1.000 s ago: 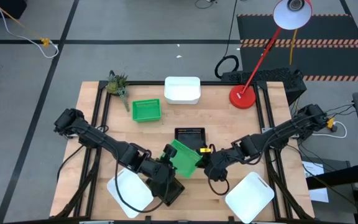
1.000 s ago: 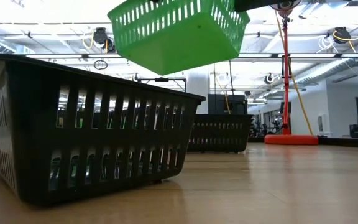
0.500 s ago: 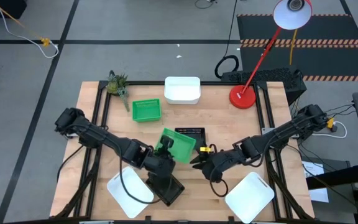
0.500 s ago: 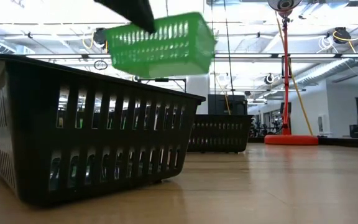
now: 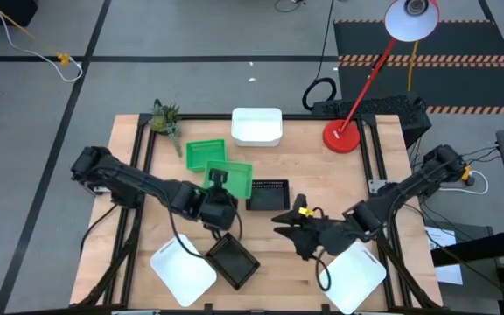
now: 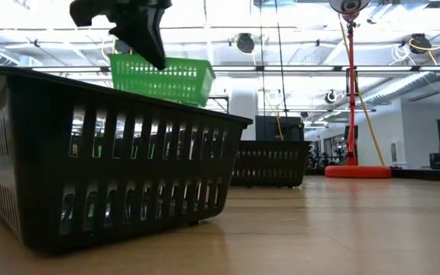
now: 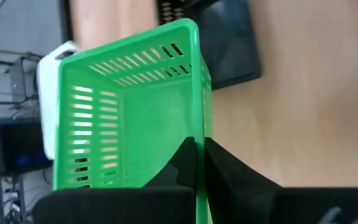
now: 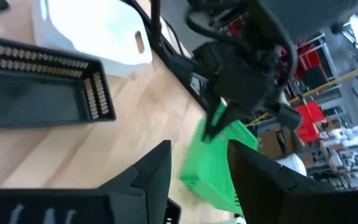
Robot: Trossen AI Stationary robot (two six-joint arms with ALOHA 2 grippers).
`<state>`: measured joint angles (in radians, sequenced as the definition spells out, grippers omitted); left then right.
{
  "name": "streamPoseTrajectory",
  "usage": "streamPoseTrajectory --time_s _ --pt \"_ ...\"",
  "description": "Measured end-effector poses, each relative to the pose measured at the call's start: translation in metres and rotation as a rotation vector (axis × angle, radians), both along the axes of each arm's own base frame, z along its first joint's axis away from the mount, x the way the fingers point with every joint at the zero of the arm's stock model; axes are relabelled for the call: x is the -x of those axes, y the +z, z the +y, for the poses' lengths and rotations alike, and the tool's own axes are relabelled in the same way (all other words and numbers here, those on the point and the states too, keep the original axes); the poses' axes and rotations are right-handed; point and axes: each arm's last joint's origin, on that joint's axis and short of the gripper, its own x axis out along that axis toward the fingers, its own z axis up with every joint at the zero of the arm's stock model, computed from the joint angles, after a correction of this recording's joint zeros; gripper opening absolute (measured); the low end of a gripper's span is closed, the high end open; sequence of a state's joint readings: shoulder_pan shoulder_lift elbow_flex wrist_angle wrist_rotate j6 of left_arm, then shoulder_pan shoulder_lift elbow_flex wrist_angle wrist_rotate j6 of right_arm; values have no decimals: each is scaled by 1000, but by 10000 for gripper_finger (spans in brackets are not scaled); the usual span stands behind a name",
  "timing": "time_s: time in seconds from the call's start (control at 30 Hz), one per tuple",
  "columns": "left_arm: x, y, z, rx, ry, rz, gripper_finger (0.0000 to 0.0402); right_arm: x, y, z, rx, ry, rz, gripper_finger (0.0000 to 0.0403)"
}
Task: Stack baskets by color
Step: Stack the bottom green bin on the stacked green bins
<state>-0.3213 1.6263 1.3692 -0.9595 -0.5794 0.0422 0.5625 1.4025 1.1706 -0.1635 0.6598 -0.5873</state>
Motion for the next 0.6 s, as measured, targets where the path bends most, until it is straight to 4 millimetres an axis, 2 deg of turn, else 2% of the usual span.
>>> streamPoseTrajectory --time_s 0.2,0.4,0.6 --pt "34 0 32 10 70 -141 8 13 9 6 -44 21 -26 140" --pt "72 -16 67 -6 127 -212 17 18 18 1 -105 -47 -73 139" --pt "85 -41 92 -58 157 -196 11 18 21 -3 -107 -95 -103 139"
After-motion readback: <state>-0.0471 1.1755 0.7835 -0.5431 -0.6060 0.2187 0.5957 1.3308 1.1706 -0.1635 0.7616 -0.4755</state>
